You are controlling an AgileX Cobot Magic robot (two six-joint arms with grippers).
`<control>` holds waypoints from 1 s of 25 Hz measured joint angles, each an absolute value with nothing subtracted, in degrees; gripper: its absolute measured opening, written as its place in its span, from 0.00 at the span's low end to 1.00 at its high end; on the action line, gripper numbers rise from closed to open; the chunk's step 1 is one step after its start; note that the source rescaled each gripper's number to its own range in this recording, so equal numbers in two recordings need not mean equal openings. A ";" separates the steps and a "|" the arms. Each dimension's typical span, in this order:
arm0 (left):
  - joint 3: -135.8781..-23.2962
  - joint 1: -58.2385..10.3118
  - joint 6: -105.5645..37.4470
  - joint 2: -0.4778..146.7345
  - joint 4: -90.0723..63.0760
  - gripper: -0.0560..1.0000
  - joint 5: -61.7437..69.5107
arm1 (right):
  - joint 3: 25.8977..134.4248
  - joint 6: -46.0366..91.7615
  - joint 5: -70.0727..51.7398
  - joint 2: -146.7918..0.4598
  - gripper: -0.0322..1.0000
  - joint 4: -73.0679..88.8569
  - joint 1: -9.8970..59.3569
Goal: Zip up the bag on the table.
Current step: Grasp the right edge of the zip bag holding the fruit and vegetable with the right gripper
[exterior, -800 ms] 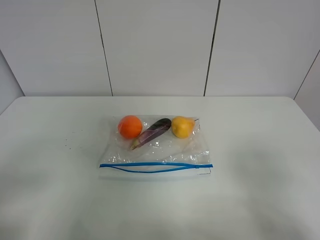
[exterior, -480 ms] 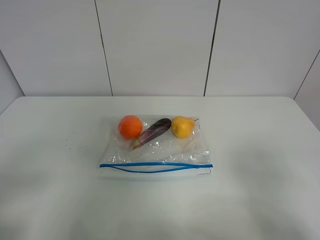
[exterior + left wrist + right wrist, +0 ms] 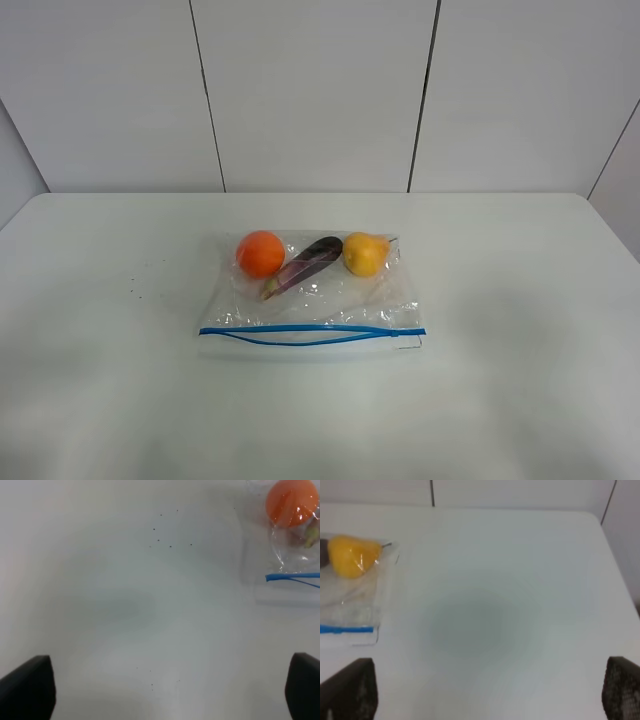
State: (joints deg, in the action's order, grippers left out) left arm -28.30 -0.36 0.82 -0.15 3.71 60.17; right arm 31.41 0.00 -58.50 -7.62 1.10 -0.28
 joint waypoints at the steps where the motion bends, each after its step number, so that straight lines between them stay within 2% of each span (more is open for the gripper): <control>1: -28.30 -0.36 0.82 -0.15 3.71 1.00 60.17 | 31.84 0.00 -57.51 -10.51 1.00 1.57 -0.28; 8: -28.30 -0.36 0.82 -0.15 3.71 1.00 60.17 | 32.28 0.00 -49.11 -31.04 1.00 8.71 1.74; 13: -28.30 -0.36 0.77 -0.15 3.71 1.00 60.17 | 32.43 5.51 -40.92 -47.55 1.00 15.75 1.74; 20: -28.30 -0.36 0.61 -0.15 3.83 1.00 60.17 | 36.07 21.94 -34.75 -70.89 1.00 31.07 1.20; 25: -28.30 -0.36 0.61 -0.15 3.83 1.00 60.17 | 41.84 38.63 -37.32 -85.77 1.00 46.19 -6.17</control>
